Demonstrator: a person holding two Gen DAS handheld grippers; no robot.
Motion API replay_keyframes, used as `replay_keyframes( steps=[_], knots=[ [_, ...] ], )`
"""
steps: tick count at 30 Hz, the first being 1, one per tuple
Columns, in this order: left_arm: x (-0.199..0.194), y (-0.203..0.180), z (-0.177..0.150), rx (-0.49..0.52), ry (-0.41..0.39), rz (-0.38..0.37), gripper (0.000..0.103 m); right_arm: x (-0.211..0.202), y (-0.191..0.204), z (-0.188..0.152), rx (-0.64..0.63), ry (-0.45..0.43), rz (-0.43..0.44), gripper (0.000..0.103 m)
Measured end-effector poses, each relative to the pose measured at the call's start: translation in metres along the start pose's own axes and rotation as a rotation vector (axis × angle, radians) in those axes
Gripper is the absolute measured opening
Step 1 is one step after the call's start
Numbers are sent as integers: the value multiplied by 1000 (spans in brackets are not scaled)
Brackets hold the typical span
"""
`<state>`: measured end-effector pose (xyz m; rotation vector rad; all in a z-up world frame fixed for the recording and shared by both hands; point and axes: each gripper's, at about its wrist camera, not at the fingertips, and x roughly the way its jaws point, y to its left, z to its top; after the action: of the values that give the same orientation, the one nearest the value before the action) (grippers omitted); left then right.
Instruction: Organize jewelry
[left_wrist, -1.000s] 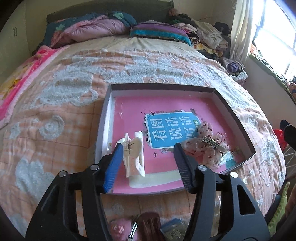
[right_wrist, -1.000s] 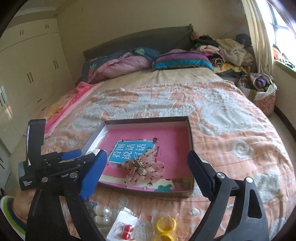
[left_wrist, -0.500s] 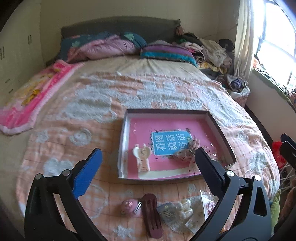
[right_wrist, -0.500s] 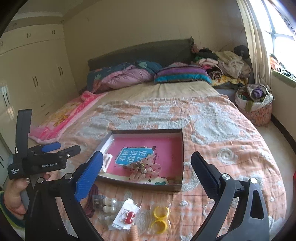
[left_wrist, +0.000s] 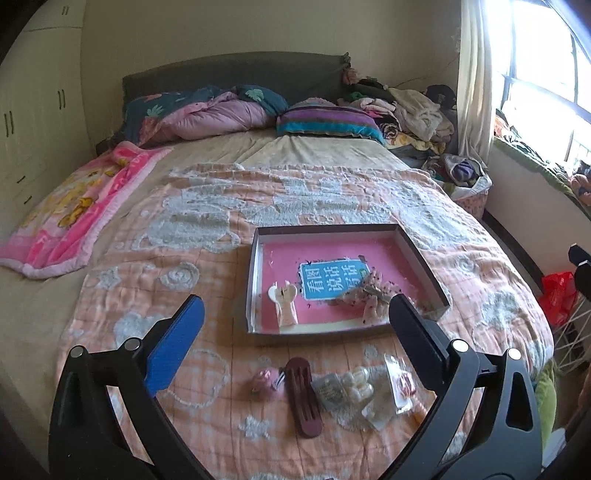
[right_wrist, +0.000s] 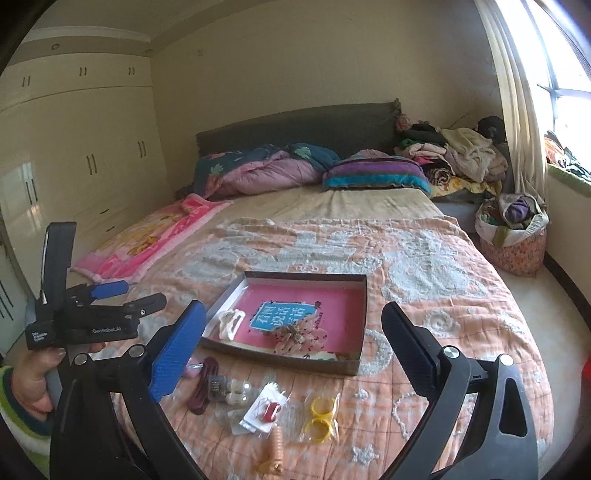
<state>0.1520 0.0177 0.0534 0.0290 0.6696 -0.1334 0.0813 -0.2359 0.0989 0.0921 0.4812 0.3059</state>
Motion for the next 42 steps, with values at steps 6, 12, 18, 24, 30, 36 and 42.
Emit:
replay_keyframes(
  steps=[6, 12, 18, 24, 30, 36, 42],
  knots=[
    [-16, -3, -18, 18, 7, 18, 94, -20, 5, -4, -1, -13, 19, 95],
    [-34, -3, -34, 18, 2, 12, 94, -34, 14, -10, -21, -11, 30, 95],
    [-40, -1, -50, 27, 18, 14, 94, -38, 24, -29, -56, 31, 47, 95],
    [-38, -1, -67, 36, 46, 9, 94, -32, 21, -49, -58, 98, 43, 95],
    [-25, -1, -86, 36, 103, -5, 94, -27, 19, -61, -49, 132, 50, 95],
    [-9, -1, -106, 38, 155, -18, 94, -8, 19, -76, -17, 198, 77, 95],
    [8, 0, -122, 32, 194, -24, 94, 12, 24, -88, -8, 253, 112, 95]
  ],
)
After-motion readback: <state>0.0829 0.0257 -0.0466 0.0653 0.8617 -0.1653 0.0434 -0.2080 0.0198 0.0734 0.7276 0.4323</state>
